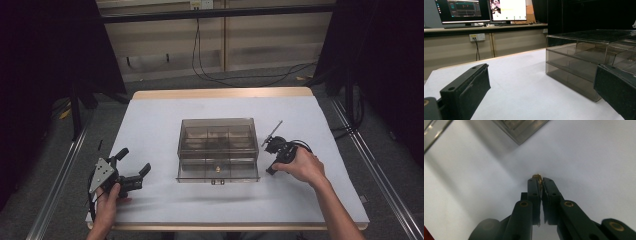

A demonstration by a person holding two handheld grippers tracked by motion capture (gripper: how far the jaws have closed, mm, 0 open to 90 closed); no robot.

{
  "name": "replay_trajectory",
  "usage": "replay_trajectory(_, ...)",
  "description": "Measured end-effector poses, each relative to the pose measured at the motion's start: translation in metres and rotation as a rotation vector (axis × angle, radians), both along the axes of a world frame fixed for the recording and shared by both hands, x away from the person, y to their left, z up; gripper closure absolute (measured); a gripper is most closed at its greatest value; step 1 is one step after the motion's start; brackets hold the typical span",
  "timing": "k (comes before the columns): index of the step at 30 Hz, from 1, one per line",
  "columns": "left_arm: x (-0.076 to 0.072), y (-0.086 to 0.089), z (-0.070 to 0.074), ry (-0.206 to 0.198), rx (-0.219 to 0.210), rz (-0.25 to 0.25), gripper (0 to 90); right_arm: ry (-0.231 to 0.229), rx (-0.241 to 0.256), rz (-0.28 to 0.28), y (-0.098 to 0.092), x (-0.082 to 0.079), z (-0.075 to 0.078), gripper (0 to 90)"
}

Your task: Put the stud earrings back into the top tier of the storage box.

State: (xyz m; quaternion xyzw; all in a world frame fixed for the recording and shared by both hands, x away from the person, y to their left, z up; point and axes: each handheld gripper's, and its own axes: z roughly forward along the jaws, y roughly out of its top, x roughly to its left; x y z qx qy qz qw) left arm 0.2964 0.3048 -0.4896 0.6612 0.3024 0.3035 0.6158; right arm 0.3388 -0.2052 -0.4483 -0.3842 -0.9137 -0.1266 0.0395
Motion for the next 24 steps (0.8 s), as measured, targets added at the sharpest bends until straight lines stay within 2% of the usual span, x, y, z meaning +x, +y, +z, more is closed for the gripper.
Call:
replay_trajectory(5, 0.0, 0.0, 0.0, -0.001, 0.0, 0.001, 0.7, -0.025, 0.014, -0.002, -0.001, -0.004, 0.005, 85.6)
replay_trajectory(9, 0.0, 0.0, 0.0, 0.0, 0.0, 0.001, 0.6, -0.052, 0.046, -0.011, -0.008, -0.009, 0.009, 85.7)
replay_trajectory(10, 0.0, 0.0, 0.0, 0.0, 0.0, 0.001, 0.7, -0.07, 0.066, -0.017, -0.013, -0.012, 0.009, 85.7)
replay_trajectory(11, 0.0, 0.0, 0.0, -0.001, 0.0, 0.001, 0.7, -0.07, 0.066, -0.017, -0.013, -0.012, 0.009, 85.7)
replay_trajectory(16, 0.0, 0.0, 0.0, 0.0, 0.0, 0.001, 0.7, -0.116, 0.138, -0.037, -0.023, -0.018, 0.01, 85.7)
replay_trajectory(19, 0.0, 0.0, 0.0, 0.001, 0.0, 0.001, 0.7, -0.121, 0.182, -0.056, -0.026, -0.022, 0.01, 85.7)
replay_trajectory(23, 0.0, 0.0, 0.0, -0.001, 0.001, 0.001, 0.7, -0.152, 0.173, -0.071, -0.027, -0.026, 0.014, 85.7)
replay_trajectory(24, 0.0, 0.0, 0.0, -0.001, 0.002, 0.006, 0.7, -0.169, 0.207, -0.067, -0.03, -0.029, 0.018, 85.7)
